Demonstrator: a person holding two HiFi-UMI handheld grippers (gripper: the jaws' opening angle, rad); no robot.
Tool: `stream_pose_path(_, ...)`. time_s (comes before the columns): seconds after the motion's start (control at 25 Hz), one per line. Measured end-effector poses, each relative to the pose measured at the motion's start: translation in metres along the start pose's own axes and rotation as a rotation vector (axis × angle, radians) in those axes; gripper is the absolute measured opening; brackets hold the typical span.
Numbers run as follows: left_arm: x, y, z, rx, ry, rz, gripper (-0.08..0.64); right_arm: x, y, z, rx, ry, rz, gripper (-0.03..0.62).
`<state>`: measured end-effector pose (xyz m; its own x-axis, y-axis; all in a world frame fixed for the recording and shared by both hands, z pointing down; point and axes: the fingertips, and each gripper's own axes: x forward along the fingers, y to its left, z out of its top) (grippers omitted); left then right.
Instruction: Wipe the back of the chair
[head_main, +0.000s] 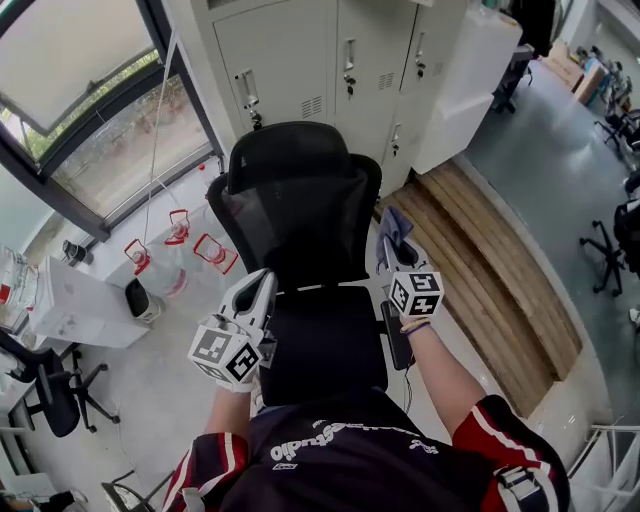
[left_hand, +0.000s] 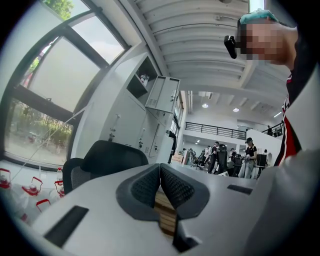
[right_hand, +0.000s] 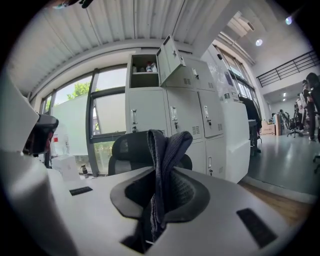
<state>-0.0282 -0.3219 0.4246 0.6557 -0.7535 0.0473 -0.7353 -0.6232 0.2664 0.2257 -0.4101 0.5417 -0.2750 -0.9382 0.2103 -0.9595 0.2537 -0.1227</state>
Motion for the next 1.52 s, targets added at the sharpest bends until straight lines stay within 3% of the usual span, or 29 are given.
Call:
stream_pose_path(0.4, 0.025, 0.041, 0.008, 0.022, -0.058, 0.05, 0.025, 0.094, -0.053, -0.042, 0.034, 0.043, -0.082, 0.064)
stream_pose_path(0.88, 0.034, 0.105, 0.013, 0.041, 0.001, 0.087, 0.025, 0.193, -0.089, -0.065, 0.005, 0.107, -0.201, 0.064)
stream_pose_path(1.12, 0.026, 0.138, 0.02, 0.036, 0.004, 0.098, 0.025, 0.22, -0.07, -0.072, -0.008, 0.13, -0.23, 0.064)
stream_pose_path(1.52, -0.017, 0.18, 0.035, 0.022, -0.017, 0.132, 0.025, 0.259, 0.004, -0.078, -0.033, 0.154, -0.178, 0.063)
